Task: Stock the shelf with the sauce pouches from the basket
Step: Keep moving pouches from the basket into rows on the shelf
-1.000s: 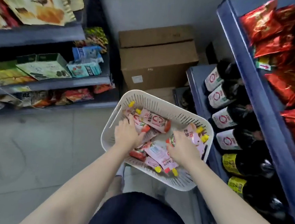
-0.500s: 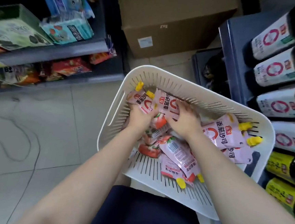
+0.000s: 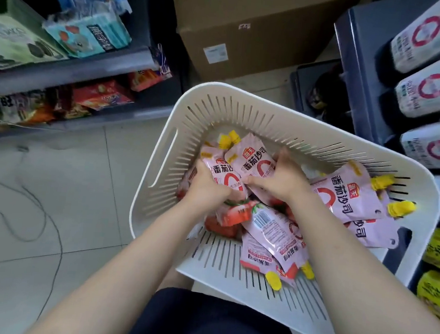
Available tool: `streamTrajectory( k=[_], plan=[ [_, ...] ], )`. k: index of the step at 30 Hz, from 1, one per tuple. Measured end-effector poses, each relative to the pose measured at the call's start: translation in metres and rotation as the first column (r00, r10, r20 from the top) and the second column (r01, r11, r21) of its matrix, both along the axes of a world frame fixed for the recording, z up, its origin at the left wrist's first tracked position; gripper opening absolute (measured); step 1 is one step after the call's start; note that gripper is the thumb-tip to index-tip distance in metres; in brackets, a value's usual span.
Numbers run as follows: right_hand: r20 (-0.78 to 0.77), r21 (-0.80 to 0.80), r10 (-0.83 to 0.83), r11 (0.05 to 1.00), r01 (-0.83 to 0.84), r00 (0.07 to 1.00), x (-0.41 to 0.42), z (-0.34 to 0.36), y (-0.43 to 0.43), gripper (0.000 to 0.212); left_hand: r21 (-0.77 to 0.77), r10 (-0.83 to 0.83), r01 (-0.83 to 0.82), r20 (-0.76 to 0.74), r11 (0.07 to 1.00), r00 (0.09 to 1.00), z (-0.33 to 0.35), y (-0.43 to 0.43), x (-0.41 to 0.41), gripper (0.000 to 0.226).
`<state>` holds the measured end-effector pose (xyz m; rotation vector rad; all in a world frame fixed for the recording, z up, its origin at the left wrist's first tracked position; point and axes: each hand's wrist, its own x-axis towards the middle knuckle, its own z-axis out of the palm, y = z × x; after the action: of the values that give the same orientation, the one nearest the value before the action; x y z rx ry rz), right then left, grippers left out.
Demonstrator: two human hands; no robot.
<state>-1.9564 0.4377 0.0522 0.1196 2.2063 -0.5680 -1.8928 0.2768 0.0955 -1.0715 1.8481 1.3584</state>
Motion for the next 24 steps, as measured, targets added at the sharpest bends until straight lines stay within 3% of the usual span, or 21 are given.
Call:
streamTrajectory(
  k=[2, 4, 6, 8, 12, 15, 17, 20, 21, 22, 24],
  plan=[
    [-0.021, 0.04, 0.006, 0.999, -0.006, 1.0, 0.001, -0.005, 0.0, 0.112, 0.055, 0.098, -0.098, -0.008, 0.994, 0.995, 0.002, 0.003, -0.003, 0.091],
    [0.004, 0.019, -0.012, 1.0, 0.012, 1.0, 0.0, -0.005, 0.0, 0.088, 0.175, 0.222, -0.232, 0.073, 0.957, 0.972, 0.005, 0.0, -0.008, 0.078],
    [0.066, -0.168, -0.16, 0.971, 0.169, 0.985, 0.0, -0.001, 0.001, 0.054, 0.264, 0.35, -0.394, 0.2, 0.88, 0.915, 0.005, -0.008, -0.014, 0.038],
    [0.121, -0.329, -0.279, 0.894, 0.304, 0.953, 0.002, 0.004, 0.004, 0.035, 0.276, 0.487, -0.554, 0.276, 0.786, 0.828, 0.001, -0.014, -0.02, 0.032],
    [0.214, -0.449, -0.401, 0.769, 0.454, 0.891, 0.012, 0.016, 0.017, 0.048, 0.292, 0.578, -0.621, 0.227, 0.727, 0.784, -0.001, -0.009, -0.019, 0.042],
    [0.263, -0.455, -0.389, 0.757, 0.469, 0.883, 0.023, 0.022, 0.025, 0.076, 0.335, 0.592, -0.619, 0.192, 0.711, 0.783, 0.0, -0.008, -0.017, 0.046],
    [0.333, -0.526, -0.417, 0.662, 0.534, 0.846, 0.033, 0.024, 0.028, 0.101, 0.322, 0.589, -0.599, 0.14, 0.733, 0.796, 0.002, -0.008, -0.019, 0.043],
    [0.331, -0.609, -0.436, 0.579, 0.542, 0.837, 0.049, 0.025, 0.027, 0.104, 0.19, 0.394, -0.385, -0.005, 0.903, 0.919, 0.001, -0.004, -0.019, 0.025],
    [0.331, -0.622, -0.447, 0.559, 0.549, 0.831, 0.051, 0.026, 0.026, 0.098, 0.121, 0.249, -0.243, -0.036, 0.963, 0.968, 0.002, -0.001, -0.017, 0.033],
    [0.354, -0.623, -0.457, 0.535, 0.57, 0.816, 0.051, 0.027, 0.024, 0.09, 0.041, 0.086, -0.084, -0.042, 0.996, 0.995, 0.003, 0.003, -0.013, 0.06],
    [0.419, -0.611, -0.455, 0.498, 0.615, 0.786, 0.051, 0.03, 0.023, 0.075, -0.059, -0.144, 0.14, -0.071, 0.988, 0.987, -0.001, 0.009, -0.005, 0.101]
  ],
)
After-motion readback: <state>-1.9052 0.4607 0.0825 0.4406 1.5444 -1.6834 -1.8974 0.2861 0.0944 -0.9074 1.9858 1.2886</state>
